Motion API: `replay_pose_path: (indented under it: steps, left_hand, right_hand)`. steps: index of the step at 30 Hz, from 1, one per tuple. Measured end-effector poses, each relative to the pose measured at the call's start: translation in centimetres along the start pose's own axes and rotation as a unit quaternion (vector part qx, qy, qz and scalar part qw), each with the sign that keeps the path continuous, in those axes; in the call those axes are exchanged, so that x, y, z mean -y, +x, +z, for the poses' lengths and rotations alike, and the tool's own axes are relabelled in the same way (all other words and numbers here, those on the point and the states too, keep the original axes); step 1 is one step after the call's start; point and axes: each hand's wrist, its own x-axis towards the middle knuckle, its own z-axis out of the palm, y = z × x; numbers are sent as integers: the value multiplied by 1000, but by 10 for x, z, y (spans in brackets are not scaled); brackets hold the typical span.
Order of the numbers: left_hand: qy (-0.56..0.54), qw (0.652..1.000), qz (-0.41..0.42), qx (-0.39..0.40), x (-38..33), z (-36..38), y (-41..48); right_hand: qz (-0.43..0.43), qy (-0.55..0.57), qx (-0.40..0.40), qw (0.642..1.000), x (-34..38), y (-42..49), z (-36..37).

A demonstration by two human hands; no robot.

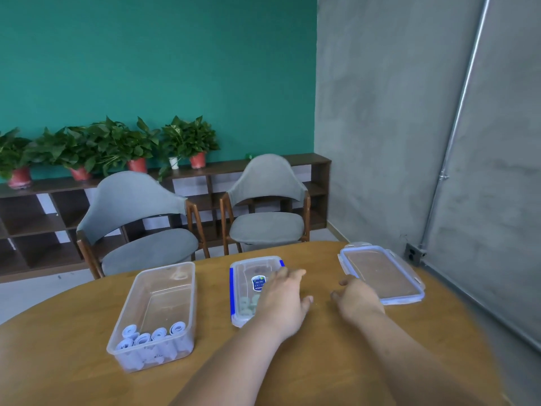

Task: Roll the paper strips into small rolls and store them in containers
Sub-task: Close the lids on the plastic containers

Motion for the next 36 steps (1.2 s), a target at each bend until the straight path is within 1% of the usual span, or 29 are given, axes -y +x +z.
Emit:
replay_pose_path:
  steps: [5,8,10,14,17,20,23,26,28,30,33,34,36]
  left_hand:
    - [37,998,48,22,-20,17,4]
    - [58,996,59,42,-26,25,4]
    - [69,994,64,56,-28,28,2]
    - [100,990,76,71,-26,27,-3]
    - [121,986,87,78,-22,22,-8]
    - [119,984,97,91,-20,14,-14]
    - [116,984,106,87,-19,0,-19]
    - [110,986,108,66,-18,-18,-21]
    - [110,986,108,57,-16,-31,-23]
    - [113,987,102,52,-14,-44,-27]
    - [125,987,94,40,-12,-64,-36]
    - [128,987,89,35,-11,-71,-39]
    - [138,988,72,17,-8,-82,-46]
  right_hand:
    - [-1,-123,-11,992,-20,1,-4]
    - [27,-170,15,985,-31,0,3]
    - [29,-199,19,979,-36,-3,7]
    - [-23,-288,-31,957,-37,-11,10]
    - [-67,-307,-49,948,-33,-17,12]
    - [-88,-310,-43,946,-26,-25,8]
    - [-80,-288,-45,953,-8,-33,-6]
    - [-74,-232,-38,969,11,-39,-26]
    - [-96,-187,-58,976,23,-48,-37]
    - [-114,-170,-74,976,40,-55,-47]
    - [-95,-175,-27,980,72,-66,-58]
    - [-97,-175,-29,979,83,-72,-60]
    - [-135,-158,-74,975,97,-87,-60]
